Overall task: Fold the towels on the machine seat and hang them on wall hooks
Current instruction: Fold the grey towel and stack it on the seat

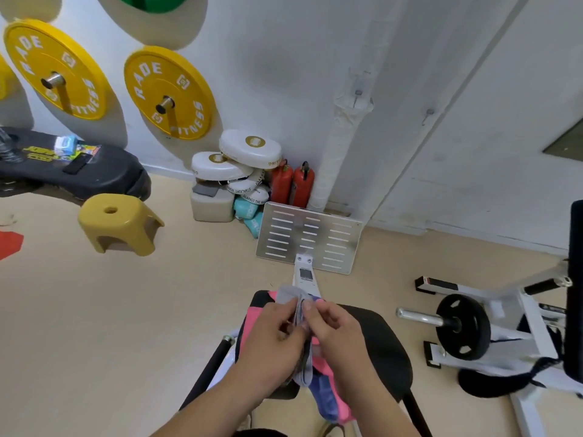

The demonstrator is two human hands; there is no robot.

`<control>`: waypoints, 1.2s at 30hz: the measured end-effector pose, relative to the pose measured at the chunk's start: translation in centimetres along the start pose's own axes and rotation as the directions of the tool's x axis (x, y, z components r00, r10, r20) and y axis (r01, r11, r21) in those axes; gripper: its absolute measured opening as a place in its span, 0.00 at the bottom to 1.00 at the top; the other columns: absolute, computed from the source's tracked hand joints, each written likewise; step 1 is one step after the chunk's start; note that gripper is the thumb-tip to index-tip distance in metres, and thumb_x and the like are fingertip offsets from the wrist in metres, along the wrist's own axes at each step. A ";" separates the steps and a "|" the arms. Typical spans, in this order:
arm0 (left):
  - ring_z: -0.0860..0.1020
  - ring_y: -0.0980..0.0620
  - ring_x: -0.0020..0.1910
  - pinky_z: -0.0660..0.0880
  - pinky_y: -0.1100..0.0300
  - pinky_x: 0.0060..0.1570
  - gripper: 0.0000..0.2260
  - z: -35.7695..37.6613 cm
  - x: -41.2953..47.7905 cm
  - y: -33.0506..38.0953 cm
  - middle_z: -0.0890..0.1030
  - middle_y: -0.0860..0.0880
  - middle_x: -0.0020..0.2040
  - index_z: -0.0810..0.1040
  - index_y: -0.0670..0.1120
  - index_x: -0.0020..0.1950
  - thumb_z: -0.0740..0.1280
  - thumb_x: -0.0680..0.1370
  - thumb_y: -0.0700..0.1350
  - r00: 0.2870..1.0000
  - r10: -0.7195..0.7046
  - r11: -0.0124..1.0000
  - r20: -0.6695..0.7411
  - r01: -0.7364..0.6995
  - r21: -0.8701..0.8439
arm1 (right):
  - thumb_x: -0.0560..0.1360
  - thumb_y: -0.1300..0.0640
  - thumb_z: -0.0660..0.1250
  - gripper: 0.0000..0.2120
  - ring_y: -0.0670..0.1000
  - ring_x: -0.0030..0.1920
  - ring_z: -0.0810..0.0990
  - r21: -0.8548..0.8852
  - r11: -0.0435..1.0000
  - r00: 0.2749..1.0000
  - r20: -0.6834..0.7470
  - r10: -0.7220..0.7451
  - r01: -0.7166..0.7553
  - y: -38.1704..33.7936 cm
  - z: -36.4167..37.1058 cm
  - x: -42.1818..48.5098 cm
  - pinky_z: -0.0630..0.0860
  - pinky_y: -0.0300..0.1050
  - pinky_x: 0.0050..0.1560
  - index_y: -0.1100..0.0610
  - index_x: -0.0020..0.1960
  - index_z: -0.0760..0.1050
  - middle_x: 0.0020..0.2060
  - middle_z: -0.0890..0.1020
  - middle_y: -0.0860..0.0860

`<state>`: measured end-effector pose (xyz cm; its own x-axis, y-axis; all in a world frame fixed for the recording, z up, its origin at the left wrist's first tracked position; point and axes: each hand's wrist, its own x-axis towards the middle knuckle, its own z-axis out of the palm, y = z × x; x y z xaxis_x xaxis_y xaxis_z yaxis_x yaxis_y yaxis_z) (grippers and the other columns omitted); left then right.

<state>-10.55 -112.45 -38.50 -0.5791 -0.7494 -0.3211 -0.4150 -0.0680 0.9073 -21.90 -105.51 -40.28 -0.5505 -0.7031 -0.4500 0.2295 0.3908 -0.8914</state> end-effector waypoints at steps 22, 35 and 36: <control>0.87 0.50 0.45 0.80 0.57 0.42 0.09 -4.2 3.0 -11.4 0.89 0.49 0.48 0.84 0.44 0.58 0.72 0.79 0.43 0.754 -0.574 0.725 0.320 0.649 -0.228 | 0.81 0.44 0.63 0.13 0.52 0.53 0.82 -0.146 0.887 0.897 -0.019 0.441 -0.439 8.4 0.3 4.0 0.81 0.49 0.50 0.50 0.60 0.78 0.55 0.83 0.53; 0.81 0.54 0.49 0.77 0.64 0.44 0.22 -4.0 9.8 -15.7 0.83 0.51 0.57 0.73 0.53 0.70 0.69 0.75 0.43 0.893 -0.443 0.892 0.083 0.429 0.144 | 0.81 0.62 0.66 0.22 0.55 0.64 0.77 -0.410 0.878 0.964 -0.011 0.267 -0.248 11.2 2.2 10.8 0.76 0.46 0.60 0.52 0.72 0.68 0.62 0.78 0.50; 0.82 0.53 0.48 0.76 0.65 0.43 0.23 -3.8 9.5 -16.6 0.84 0.51 0.56 0.74 0.52 0.71 0.69 0.76 0.44 0.898 -0.434 0.889 0.073 0.414 0.195 | 0.80 0.62 0.66 0.22 0.57 0.66 0.76 -0.417 0.875 0.966 -0.032 0.258 -0.247 12.4 2.6 10.8 0.75 0.50 0.64 0.53 0.73 0.68 0.65 0.77 0.53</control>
<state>-6.48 -120.99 -55.63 -0.3906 -0.5954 -0.7021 -0.7458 -0.2424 0.6205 -22.94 -109.84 -56.30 -0.4978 -0.5595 -0.6627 0.0022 0.7633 -0.6461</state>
